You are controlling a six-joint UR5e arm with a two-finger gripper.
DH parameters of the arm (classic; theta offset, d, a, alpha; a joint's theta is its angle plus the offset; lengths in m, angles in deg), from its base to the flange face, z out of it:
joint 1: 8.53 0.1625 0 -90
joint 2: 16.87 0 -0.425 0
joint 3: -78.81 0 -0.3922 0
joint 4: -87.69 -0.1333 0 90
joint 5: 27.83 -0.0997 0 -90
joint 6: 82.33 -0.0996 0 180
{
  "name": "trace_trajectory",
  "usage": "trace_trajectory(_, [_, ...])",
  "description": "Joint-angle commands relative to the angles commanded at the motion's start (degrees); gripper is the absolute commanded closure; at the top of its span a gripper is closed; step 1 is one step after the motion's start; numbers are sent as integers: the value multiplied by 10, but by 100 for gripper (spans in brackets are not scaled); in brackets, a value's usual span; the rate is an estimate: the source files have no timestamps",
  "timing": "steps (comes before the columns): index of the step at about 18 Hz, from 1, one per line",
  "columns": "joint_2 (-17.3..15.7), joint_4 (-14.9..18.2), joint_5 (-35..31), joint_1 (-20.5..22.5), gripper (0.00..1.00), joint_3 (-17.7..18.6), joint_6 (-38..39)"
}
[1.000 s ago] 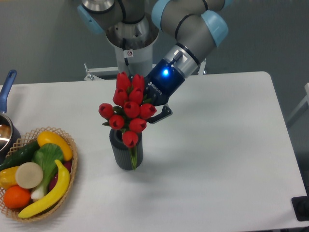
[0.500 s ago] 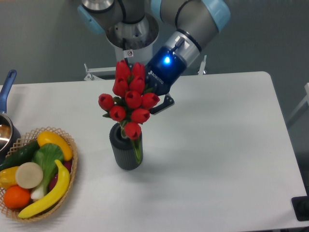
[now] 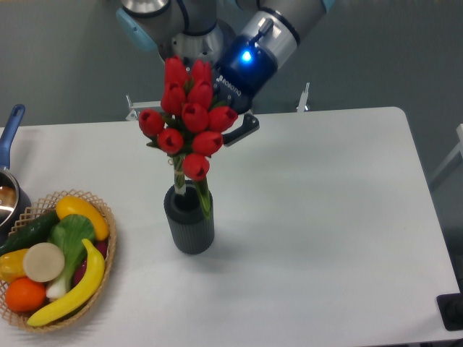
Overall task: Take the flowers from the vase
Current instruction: 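Lift the gripped tulips straight up out of the dark vase, then carry the tulip bunch up and away from the vase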
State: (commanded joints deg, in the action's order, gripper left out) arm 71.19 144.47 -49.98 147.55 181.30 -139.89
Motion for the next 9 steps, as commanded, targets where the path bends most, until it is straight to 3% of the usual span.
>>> trace_trajectory(6, [6, 0, 0, 83, 52, -39, -7])
trace_trajectory(9, [26, -1, -1, 137, 52, -51, -19])
